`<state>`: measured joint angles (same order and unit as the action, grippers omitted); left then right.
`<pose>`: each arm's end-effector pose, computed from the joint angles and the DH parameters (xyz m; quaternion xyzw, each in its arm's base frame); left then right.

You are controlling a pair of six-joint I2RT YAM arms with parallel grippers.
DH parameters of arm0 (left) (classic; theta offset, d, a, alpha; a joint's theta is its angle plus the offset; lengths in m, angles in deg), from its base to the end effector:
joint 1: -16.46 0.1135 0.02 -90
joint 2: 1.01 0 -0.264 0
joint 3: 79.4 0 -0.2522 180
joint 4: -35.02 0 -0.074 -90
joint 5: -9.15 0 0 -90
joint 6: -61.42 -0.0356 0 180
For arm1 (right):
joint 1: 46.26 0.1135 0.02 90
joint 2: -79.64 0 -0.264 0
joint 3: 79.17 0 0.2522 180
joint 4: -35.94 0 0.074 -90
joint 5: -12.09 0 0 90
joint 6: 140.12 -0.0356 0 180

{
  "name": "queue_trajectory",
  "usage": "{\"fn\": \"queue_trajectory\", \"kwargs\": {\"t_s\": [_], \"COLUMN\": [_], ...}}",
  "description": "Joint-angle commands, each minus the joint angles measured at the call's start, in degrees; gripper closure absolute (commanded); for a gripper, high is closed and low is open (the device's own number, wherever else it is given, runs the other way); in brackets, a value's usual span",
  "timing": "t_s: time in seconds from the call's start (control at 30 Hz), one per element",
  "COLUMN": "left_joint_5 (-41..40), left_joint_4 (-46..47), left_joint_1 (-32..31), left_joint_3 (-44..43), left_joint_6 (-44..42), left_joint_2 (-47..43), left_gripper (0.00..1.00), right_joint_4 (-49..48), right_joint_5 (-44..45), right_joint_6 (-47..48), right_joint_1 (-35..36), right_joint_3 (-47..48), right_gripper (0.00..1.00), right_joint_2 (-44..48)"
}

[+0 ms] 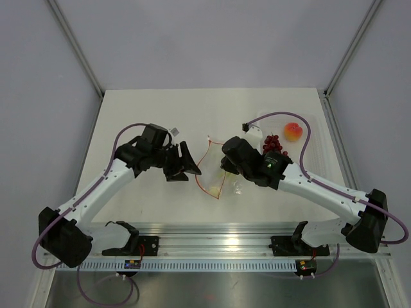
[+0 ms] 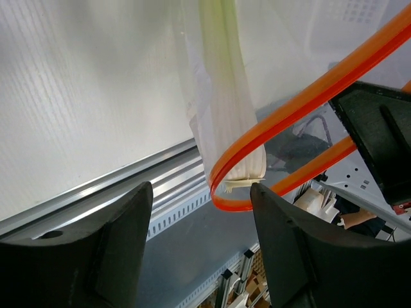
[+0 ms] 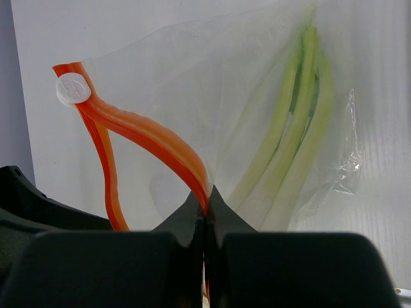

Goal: Place the food in the zip-top bag and seal the zipper
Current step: Adjust the zipper food storage bag at the center of the board.

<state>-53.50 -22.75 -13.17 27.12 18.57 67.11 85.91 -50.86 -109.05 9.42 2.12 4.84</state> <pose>0.1980 -0.1315 0.2983 -0.0648 0.9207 -0.3698 0.1064 0.1701 0.2205 0.3240 0.1176 0.8903 0.2071 0.3882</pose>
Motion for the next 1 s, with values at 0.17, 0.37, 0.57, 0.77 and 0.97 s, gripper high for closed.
{"fn": "queue_trajectory", "kwargs": {"t_s": [0.17,0.37,0.57,0.77,0.97], "left_joint_5": [-3.3,-3.6,-0.5,1.0,-1.7], "left_joint_4": [4.3,-1.2,-4.7,1.4,-5.1], "left_joint_1": [-3.3,-3.4,-3.4,-3.4,-3.3], "left_joint_3": [-5.2,-14.9,-25.1,-11.0,-18.7], "left_joint_6": [0.0,-2.2,-3.6,-3.6,-7.1], "left_joint_2": [4.7,6.4,6.3,11.3,12.0], "left_gripper": [0.60,1.00,1.00,1.00,1.00], "right_joint_4": [-1.8,1.5,3.8,3.6,4.3], "right_joint_5": [1.1,1.2,0.2,-2.1,-3.1], "right_joint_6": [0.3,2.5,5.1,2.2,3.5], "right_joint_1": [0.3,0.2,0.3,-0.7,-0.9], "right_joint_3": [4.1,8.5,12.8,4.2,7.2], "right_gripper": [1.00,1.00,1.00,1.00,1.00], "right_joint_2": [-0.1,-0.1,1.2,-4.1,-3.1]}}
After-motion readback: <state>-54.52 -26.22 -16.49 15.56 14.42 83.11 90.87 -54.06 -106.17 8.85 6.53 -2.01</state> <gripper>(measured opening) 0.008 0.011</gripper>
